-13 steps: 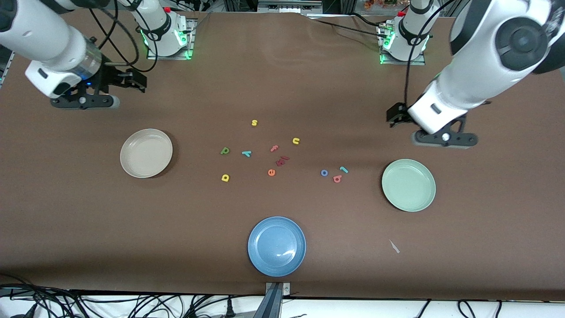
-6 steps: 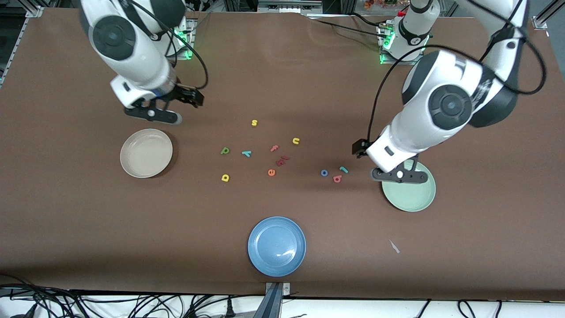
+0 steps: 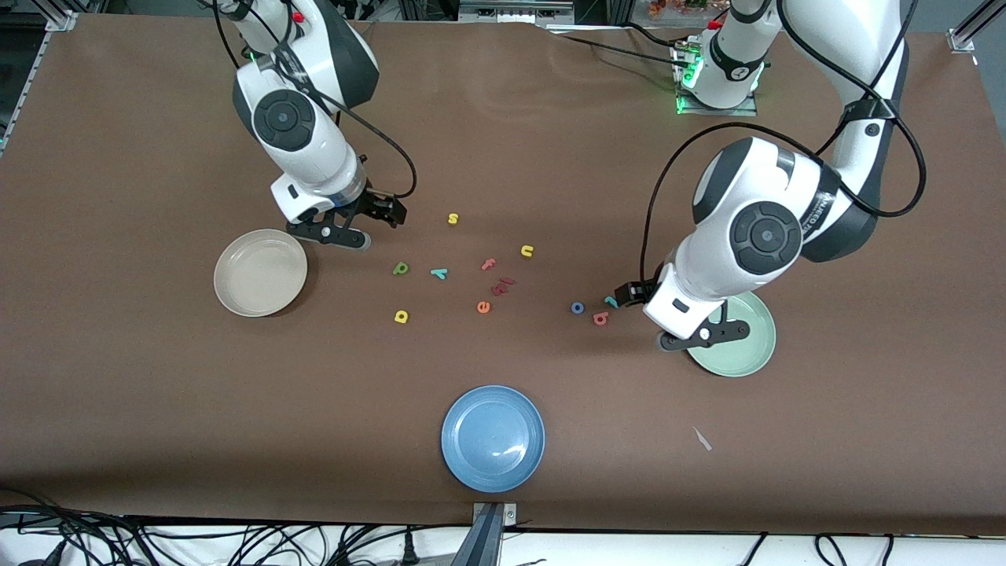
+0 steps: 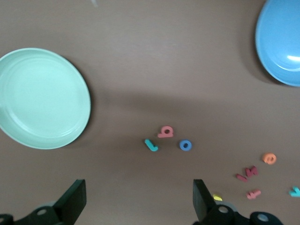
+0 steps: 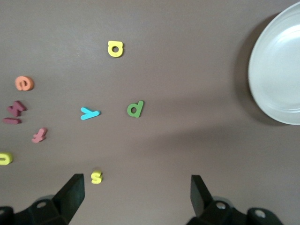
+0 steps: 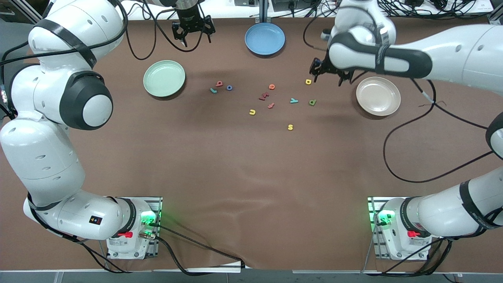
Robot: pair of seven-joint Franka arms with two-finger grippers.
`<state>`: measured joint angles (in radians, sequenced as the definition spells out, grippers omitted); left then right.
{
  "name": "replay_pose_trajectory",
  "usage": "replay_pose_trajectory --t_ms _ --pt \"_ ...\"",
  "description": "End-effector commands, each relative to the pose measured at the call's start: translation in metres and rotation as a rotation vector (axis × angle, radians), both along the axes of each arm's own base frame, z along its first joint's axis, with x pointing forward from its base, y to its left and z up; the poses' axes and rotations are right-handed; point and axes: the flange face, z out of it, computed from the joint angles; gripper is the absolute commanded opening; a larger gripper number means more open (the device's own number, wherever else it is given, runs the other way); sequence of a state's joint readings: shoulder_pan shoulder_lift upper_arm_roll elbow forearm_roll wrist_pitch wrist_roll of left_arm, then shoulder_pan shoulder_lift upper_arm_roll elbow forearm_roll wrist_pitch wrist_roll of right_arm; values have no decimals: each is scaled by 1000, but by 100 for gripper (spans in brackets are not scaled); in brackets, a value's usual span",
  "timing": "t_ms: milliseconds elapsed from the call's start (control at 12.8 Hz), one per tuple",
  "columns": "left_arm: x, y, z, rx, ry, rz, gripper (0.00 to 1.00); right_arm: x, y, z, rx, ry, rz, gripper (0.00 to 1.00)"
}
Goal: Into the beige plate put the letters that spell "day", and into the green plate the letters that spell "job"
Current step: 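Reach the left gripper to the cyan l while the right gripper reaches the green d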
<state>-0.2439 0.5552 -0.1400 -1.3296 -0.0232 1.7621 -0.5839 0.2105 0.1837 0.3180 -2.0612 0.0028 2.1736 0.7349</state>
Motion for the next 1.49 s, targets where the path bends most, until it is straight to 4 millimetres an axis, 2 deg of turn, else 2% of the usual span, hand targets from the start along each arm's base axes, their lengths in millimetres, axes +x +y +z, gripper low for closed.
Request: replay_pose_trajectory --t_ms 0,78,156,313,469,547,704,782,938,1016,1094,1173,1329,1407 --pt "16 33 -19 4 32 60 100 0 2 -42 28 -5 -21 100" --pt "17 37 -20 5 36 78 100 2 3 -55 37 -3 -24 100" --pt "15 32 -18 8 38 96 100 4 5 -69 46 -2 -26 100" --pt "10 19 -8 25 41 286 100 4 8 -92 56 8 -23 100" --pt "5 4 -15 56 59 437 100 5 8 -110 54 29 -26 100" --pt "7 0 -34 66 76 445 100 6 9 -118 59 30 -26 100" --pt "3 -11 -56 81 101 426 100 9 11 -137 73 28 -28 100" --pt "2 -13 -78 101 126 420 100 12 12 -146 80 14 -23 100" --pt "-9 -31 -107 118 142 394 79 13 12 -155 82 7 -15 100" --pt "-11 -30 -120 108 128 399 74 17 9 -154 76 -1 -12 100" --pt "-14 -30 -132 99 121 403 74 18 7 -154 76 -3 -14 100" --pt "-19 -31 -145 97 115 403 68 19 6 -157 72 -2 -12 100" --pt "-34 -27 -177 109 132 412 63 21 3 -168 53 -37 23 100" --pt "-40 -26 -185 115 151 422 56 21 6 -169 59 -47 18 100"
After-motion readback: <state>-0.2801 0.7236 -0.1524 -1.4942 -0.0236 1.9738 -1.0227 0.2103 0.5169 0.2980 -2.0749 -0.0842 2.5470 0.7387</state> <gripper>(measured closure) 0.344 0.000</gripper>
